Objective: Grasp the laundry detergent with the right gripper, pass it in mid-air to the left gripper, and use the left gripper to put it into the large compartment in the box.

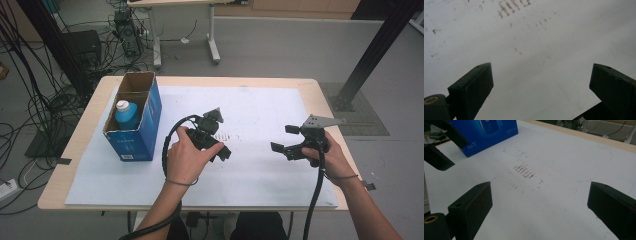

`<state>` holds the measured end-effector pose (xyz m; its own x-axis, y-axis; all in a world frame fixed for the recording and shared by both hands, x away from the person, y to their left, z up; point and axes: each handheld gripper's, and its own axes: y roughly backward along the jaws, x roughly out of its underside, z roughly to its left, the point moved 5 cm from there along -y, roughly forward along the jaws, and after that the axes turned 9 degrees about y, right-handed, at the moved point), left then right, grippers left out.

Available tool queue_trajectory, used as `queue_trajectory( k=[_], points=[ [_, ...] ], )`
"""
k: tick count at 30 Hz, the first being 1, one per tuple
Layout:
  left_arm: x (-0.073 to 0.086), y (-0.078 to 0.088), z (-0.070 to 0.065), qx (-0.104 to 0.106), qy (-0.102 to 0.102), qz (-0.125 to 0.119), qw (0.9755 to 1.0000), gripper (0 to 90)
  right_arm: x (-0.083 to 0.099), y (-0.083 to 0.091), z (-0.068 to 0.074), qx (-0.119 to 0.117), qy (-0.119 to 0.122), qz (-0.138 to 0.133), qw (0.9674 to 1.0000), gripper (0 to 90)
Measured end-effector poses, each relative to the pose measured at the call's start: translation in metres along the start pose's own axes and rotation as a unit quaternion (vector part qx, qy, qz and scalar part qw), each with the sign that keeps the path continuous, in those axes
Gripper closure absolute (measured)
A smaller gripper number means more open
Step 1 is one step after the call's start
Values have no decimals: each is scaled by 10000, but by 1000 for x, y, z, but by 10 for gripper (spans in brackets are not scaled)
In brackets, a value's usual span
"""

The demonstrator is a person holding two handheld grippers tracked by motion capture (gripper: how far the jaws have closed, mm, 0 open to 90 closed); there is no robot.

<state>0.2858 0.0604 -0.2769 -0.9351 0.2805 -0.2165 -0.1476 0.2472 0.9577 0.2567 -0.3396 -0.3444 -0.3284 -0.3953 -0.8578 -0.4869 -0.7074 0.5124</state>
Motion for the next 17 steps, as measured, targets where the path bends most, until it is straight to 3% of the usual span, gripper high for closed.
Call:
queue_trajectory(
  k=[17],
  points=[
    [2, -5, -4, 46, -41, 42, 10000, 53, -1, 3, 0, 41, 27, 6, 10000, 58]
  ],
)
